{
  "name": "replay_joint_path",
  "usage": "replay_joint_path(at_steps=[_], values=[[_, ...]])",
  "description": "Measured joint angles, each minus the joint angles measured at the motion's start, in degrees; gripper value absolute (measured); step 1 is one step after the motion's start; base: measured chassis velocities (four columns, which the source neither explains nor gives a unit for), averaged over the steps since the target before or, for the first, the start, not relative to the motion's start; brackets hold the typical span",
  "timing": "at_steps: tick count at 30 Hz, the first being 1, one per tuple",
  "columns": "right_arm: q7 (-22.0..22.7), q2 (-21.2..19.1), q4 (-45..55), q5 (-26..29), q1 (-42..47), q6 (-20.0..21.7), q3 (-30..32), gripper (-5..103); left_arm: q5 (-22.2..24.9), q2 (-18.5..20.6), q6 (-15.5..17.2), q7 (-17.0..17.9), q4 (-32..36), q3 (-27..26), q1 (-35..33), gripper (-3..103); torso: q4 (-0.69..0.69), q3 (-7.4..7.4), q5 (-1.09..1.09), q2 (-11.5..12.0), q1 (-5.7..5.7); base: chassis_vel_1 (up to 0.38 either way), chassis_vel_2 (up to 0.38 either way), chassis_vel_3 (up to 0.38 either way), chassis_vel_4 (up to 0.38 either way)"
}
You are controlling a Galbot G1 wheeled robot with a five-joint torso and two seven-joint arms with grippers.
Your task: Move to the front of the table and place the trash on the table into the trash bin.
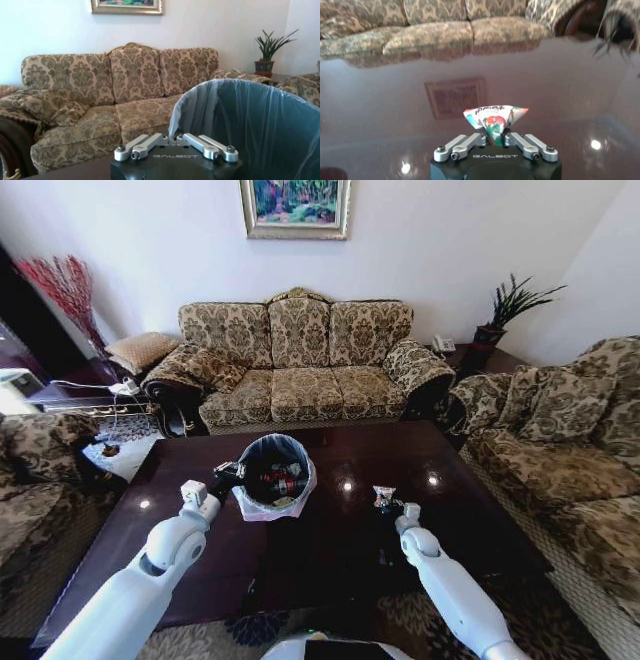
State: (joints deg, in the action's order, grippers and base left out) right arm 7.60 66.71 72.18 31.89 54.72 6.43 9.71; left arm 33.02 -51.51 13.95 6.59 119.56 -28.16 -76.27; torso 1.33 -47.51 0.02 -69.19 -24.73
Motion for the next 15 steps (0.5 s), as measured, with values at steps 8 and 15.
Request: replay_joint_path(at_steps=[8, 15], values=[[3.26, -3.96, 20.30, -1.60, 2.14, 1.98, 1.02, 8, 0.05, 0.14, -0.06, -0.28, 0.24, 0.19, -0.06, 2, 0.00, 0.00, -0.03, 0.00, 0.00, 0.000, 0.000, 0.000, 0.000], [4.13, -14.29, 48.54, 11.94, -6.84, 11.86, -3.91, 8, -0.38, 0.16, -0.07, -1.37, 0.22, 2.19, 0.32, 2, -0.01, 0.01, -0.04, -0.01, 0.01, 0.000, 0.000, 0.000, 0.000]])
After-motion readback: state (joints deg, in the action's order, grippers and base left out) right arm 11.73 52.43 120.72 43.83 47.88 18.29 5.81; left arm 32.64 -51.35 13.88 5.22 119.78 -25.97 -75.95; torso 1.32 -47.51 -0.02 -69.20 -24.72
